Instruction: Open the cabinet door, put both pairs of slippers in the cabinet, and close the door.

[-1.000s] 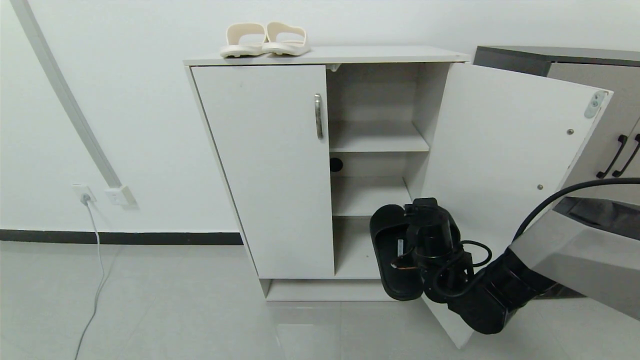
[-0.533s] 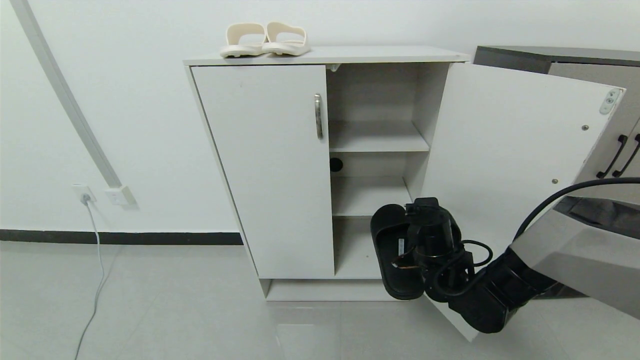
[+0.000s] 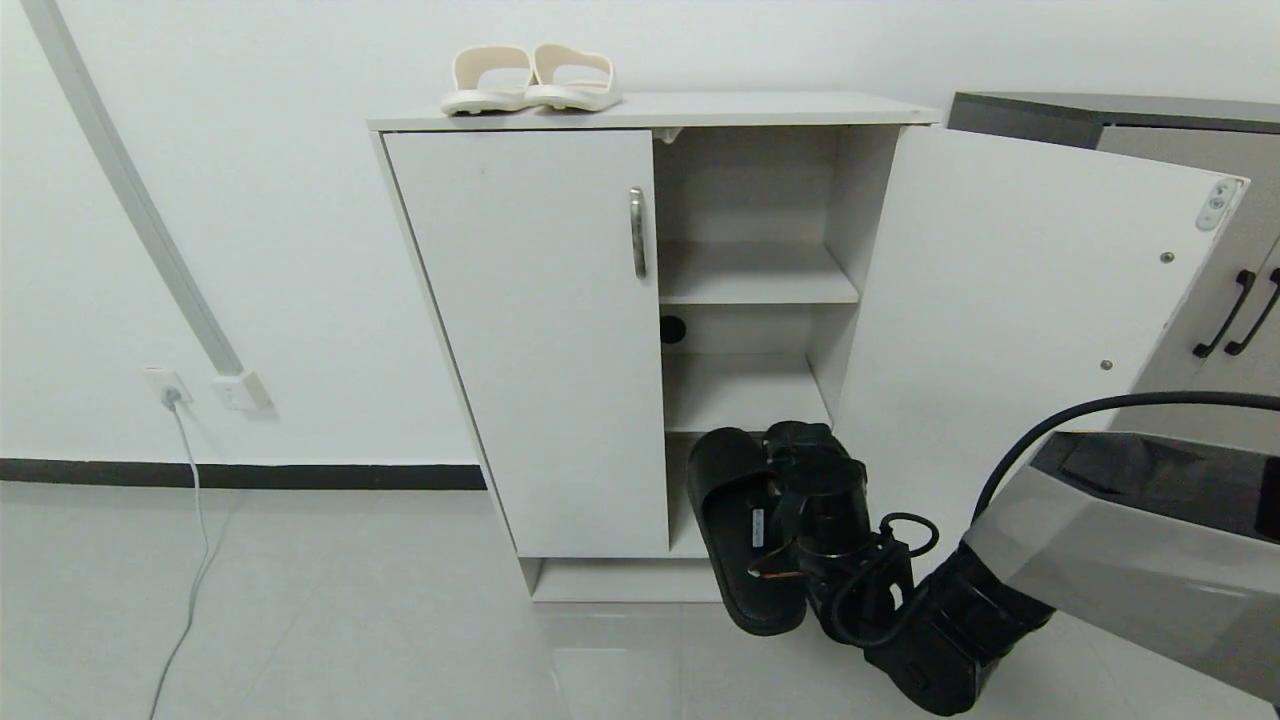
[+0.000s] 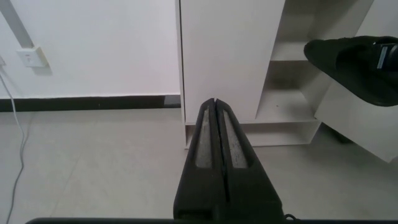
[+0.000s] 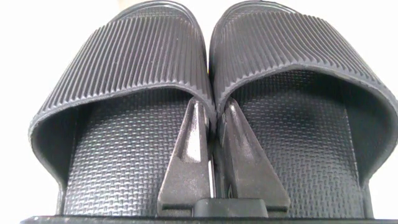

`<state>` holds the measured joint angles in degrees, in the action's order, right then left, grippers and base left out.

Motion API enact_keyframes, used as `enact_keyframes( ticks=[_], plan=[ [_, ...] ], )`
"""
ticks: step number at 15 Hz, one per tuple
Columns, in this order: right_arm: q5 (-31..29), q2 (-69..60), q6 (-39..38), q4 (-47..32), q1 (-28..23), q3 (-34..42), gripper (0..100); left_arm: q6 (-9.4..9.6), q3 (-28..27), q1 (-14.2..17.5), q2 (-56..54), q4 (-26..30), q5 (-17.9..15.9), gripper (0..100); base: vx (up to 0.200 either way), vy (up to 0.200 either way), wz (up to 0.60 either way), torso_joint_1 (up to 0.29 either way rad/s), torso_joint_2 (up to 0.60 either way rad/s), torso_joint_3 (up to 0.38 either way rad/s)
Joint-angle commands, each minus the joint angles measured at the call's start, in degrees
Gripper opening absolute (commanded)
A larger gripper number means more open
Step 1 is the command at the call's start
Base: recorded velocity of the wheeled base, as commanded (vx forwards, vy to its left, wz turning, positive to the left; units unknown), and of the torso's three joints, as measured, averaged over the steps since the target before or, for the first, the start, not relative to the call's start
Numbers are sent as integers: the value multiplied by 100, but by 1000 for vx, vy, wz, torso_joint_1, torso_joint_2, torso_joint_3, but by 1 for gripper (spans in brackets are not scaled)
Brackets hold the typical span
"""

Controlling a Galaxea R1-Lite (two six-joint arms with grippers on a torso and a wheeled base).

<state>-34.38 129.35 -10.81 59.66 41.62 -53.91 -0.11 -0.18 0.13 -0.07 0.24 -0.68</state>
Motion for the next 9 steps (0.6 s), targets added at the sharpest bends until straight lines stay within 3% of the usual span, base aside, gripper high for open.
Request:
enact_keyframes(
  ticks=[1, 5, 9],
  plan=[
    [1, 99, -35, -69, -13, -50, 0, -7, 1, 4, 7, 2, -2, 0, 0, 0, 0, 0, 0, 0],
    [10, 116, -501, -570, -5, -252, 0, 2, 1, 4, 7, 2, -2, 0, 0, 0, 0, 0, 0, 0],
    [54, 160, -527, -596, -5, -287, 0, 2, 1, 4, 7, 2, -11, 0, 0, 0, 0, 1, 0, -57]
  ],
)
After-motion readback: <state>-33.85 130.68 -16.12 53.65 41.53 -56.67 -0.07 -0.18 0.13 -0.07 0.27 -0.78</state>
